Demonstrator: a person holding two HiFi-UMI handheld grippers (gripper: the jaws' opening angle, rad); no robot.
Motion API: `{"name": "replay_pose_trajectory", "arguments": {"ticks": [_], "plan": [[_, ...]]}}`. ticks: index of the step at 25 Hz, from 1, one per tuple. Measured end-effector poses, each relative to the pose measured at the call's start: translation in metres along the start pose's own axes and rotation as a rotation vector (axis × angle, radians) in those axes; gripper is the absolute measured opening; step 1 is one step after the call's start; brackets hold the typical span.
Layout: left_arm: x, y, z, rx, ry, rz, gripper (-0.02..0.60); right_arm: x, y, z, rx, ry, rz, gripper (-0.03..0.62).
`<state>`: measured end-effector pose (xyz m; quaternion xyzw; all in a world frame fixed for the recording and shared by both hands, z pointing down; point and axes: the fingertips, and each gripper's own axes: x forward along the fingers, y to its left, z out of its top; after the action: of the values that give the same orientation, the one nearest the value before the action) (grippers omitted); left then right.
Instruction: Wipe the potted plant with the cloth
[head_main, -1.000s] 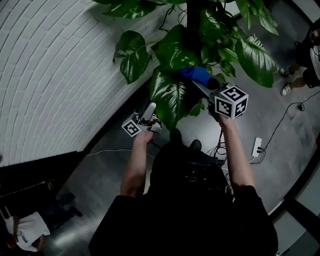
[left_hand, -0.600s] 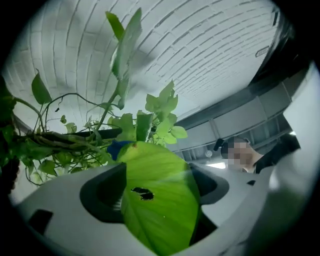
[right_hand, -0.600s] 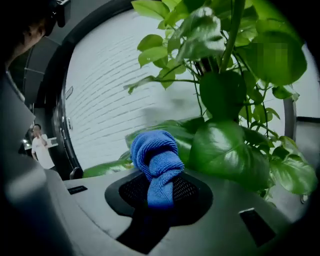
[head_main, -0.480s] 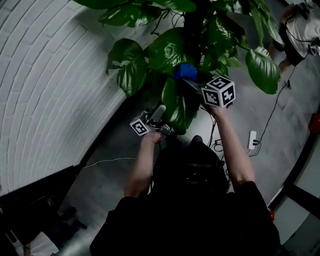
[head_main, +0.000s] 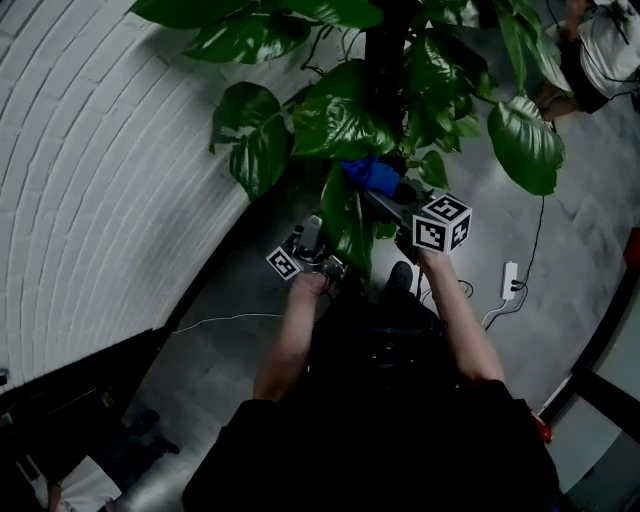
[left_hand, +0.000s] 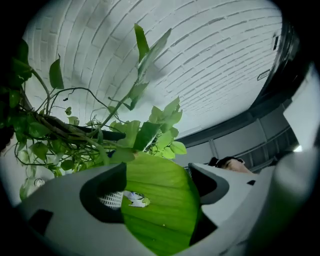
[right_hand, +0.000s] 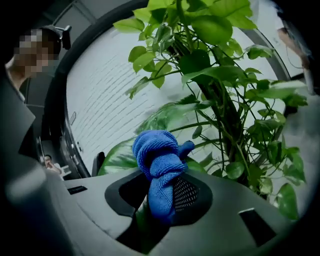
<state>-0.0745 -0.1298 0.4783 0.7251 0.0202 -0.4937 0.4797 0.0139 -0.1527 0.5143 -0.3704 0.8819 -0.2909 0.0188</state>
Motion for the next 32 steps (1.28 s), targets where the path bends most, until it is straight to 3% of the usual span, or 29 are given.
{"name": "replay_pose_trajectory", "arguments": {"ticks": [5, 13, 16, 20, 24, 28, 32], "plan": [[0.003, 0.0, -0.01, 0.011, -0.004, 0.014, 0.382, -0.019, 0.017, -0.033, 0.114, 0.005, 0.096, 0.121], [-0.002, -0.002, -0.017, 0.045, -0.036, 0.046, 0.382, -0.054, 0.047, -0.077, 0.083, 0.138, 0.218, 0.121], [-0.009, 0.001, -0.018, 0.055, -0.049, 0.071, 0.382, -0.067, 0.05, -0.07, 0.062, 0.124, 0.246, 0.121], [-0.019, 0.008, -0.024, 0.05, -0.082, 0.102, 0.382, -0.089, 0.033, -0.015, 0.04, -0.029, 0.227, 0.121], [-0.024, 0.018, -0.033, 0.038, -0.07, 0.135, 0.383, -0.089, 0.003, 0.041, -0.034, -0.136, 0.146, 0.12], [-0.014, 0.022, -0.057, -0.008, 0.009, 0.117, 0.382, -0.065, -0.028, 0.054, -0.073, -0.08, 0.06, 0.121], [-0.005, 0.016, -0.073, -0.062, 0.035, 0.065, 0.382, -0.049, -0.027, 0.022, -0.044, 0.033, 0.112, 0.121]]}}
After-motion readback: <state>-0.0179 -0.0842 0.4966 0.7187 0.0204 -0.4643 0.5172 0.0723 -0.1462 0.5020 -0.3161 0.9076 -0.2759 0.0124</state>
